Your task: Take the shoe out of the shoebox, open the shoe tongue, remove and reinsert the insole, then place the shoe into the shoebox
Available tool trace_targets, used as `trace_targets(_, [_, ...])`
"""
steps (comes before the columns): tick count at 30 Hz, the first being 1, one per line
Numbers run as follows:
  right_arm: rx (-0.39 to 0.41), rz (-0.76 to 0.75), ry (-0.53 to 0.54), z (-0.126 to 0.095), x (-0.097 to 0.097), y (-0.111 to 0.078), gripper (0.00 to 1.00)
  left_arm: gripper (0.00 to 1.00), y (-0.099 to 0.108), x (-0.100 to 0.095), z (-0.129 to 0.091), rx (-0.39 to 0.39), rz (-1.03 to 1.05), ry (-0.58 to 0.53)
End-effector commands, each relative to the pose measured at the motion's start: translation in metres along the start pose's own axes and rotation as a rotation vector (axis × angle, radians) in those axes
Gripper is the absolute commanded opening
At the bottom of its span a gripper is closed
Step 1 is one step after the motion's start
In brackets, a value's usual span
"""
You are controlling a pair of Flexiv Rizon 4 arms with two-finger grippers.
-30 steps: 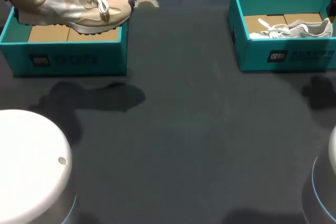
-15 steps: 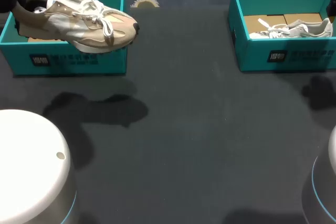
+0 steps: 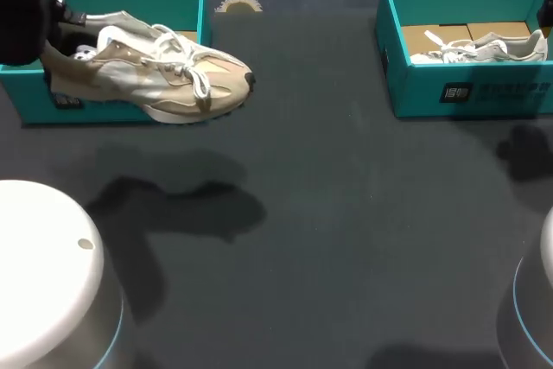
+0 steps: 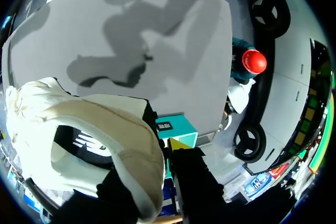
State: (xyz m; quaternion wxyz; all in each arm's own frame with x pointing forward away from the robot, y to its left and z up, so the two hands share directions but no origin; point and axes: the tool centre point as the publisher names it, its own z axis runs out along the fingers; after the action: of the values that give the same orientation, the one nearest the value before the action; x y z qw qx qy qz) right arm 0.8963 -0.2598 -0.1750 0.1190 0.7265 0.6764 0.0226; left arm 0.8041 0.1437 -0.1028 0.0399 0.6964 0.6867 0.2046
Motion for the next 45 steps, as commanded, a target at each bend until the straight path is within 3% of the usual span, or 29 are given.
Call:
trace_targets(1, [0.002, 0.001, -0.002, 0.000, 0.001, 0.001, 1.00, 0.00, -0.012, -0.007, -0.003, -0.011, 0.057, -0.041])
trace_targets(11, [0.002, 0.001, -0.002, 0.000, 0.001, 0.001, 1.00, 0.00, -0.012, -0.007, -0.003, -0.011, 0.057, -0.041])
trace_targets(14, [0.002, 0.001, -0.002, 0.000, 0.001, 0.001, 1.00, 0.00, -0.024, -0.023, -0.001, 0.034, 0.054, -0.050])
trace_targets(21, [0.002, 0.001, -0.002, 0.000, 0.001, 0.001, 1.00, 0.00, -0.041, -0.060, 0.005, 0.056, 0.092, -0.096])
trace_targets(34, [0.002, 0.001, -0.002, 0.000, 0.001, 0.001, 1.00, 0.00, -0.081, -0.137, 0.032, 0.175, 0.106, -0.092])
trace_targets(45, [0.002, 0.001, -0.002, 0.000, 0.001, 0.001, 1.00, 0.00, -0.081, -0.137, 0.032, 0.175, 0.106, -0.092])
